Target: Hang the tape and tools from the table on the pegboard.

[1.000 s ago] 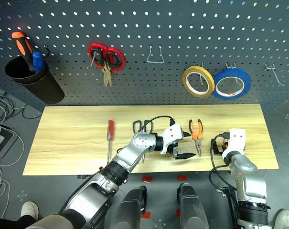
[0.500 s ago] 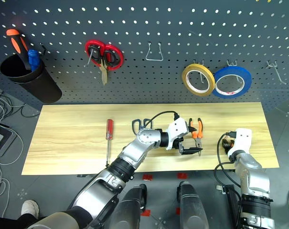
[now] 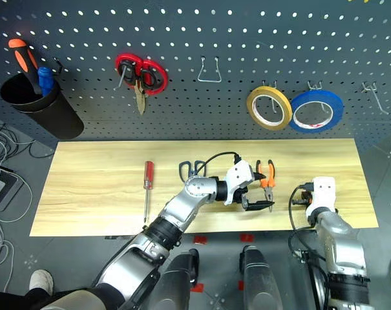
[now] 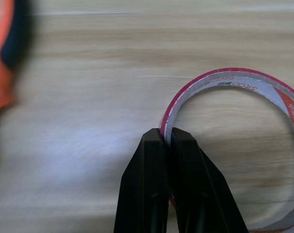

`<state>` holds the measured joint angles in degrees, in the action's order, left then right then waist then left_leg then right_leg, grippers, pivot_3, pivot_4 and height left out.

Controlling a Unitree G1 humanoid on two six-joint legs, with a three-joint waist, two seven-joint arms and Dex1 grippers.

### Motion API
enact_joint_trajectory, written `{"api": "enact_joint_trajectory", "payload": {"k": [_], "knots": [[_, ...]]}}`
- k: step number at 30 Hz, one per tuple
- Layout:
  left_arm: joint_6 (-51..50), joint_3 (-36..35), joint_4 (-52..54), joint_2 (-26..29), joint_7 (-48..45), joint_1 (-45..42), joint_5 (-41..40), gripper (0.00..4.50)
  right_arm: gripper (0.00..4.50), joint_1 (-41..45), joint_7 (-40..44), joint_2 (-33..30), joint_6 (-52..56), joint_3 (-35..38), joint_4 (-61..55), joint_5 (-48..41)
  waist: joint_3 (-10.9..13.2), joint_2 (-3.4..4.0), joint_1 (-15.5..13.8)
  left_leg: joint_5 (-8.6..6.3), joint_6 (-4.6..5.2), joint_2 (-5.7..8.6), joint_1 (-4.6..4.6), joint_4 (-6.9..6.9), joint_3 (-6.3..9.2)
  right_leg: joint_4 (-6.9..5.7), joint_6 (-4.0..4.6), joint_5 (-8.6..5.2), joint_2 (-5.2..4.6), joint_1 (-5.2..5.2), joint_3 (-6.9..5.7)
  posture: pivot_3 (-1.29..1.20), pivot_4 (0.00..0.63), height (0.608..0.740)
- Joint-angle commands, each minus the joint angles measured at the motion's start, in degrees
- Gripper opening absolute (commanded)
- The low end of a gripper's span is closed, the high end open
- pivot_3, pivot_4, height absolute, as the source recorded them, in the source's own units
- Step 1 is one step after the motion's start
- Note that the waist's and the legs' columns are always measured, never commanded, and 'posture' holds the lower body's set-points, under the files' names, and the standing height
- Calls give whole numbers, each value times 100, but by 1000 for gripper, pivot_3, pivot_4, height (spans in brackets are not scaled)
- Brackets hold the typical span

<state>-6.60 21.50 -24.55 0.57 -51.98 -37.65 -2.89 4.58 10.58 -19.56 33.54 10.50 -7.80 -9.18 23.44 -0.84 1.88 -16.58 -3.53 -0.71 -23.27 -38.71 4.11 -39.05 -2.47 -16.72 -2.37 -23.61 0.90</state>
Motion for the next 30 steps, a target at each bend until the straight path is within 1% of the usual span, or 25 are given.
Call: {"api": "enact_joint_trajectory", "payload": {"k": [1, 5, 7, 8, 9, 11, 14, 16, 22, 30], "knots": [[-286, -8, 943, 104, -85, 305, -219, 4500, 39, -370, 55, -65, -279, -168, -673, 183, -7, 5, 7, 1, -1, -1, -1, 0, 0, 0, 0, 0, 0, -1, 0, -45, 365, 740], [-868, -243, 2125, 468, 56, 721, -484, 4500, 39, -791, -99, -132, -985, -473, -1417, 753, -41, 30, 8, 5, -10, -1, -8, -2, 7, -2, -7, 4, -5, -9, 2, -46, 317, 740], [-1078, -359, 2446, 530, 218, 813, -569, 4500, 39, -908, -223, -147, -1387, -574, -1548, 1053, -92, 38, 2, 9, -16, 1, -16, -3, 10, -1, -8, 4, -6, -18, 1, -45, 299, 740], [-1163, -398, 2575, 548, 288, 846, -597, 4500, 39, -962, -292, -131, -1558, -601, -1574, 1176, -136, 36, -1, 12, -21, 2, -38, -6, 7, -2, -9, 5, -8, -39, -4, -45, 292, 740], [-1220, -424, 2645, 540, 356, 856, -602, 4500, 39, -995, -364, -109, -1724, -605, -1547, 1277, -175, 37, -4, 13, -24, 3, -57, -11, 6, -4, -9, 6, -8, -53, -8, -43, 272, 740], [-1493, -516, 2899, 462, 610, 854, -653, 4500, 39, -1047, -700, -55, -2127, -647, -1523, 1683, -269, 32, -26, 14, -25, 7, -65, -13, 9, -1, -10, 7, -17, -55, -16, -41, 260, 740], [-1681, -502, 3014, 246, 909, 750, -712, 4500, 39, -876, -1122, 6, -2547, -590, -1347, 2091, -415, 30, -28, 14, -25, 14, -66, -13, 9, 2, -10, 7, -27, -53, -16, -39, 239, 740], [-1649, -457, 2899, 45, 1067, 628, -707, 4500, 39, -665, -1343, 3, -2740, -472, -1198, 2237, -492, 31, -26, 14, -25, 22, -62, -15, 5, 3, -15, 9, -29, -48, -12, -43, 221, 740], [-1214, -428, 2066, -344, 1195, 107, -608, 4500, 39, -1, -1750, -23, -3265, -147, -520, 2332, -678, 27, -12, 14, -24, 26, -59, -9, -4, 9, -18, 11, -26, -48, -9, -49, 207, 740], [-503, -521, 727, -628, 1079, -729, -621, 4500, 39, 1062, -1948, -3, -3835, 31, 755, 2118, -699, 29, -3, 15, -19, 28, -56, -13, -16, 3, -18, 12, -25, -50, -1, -68, 207, 740]]}}
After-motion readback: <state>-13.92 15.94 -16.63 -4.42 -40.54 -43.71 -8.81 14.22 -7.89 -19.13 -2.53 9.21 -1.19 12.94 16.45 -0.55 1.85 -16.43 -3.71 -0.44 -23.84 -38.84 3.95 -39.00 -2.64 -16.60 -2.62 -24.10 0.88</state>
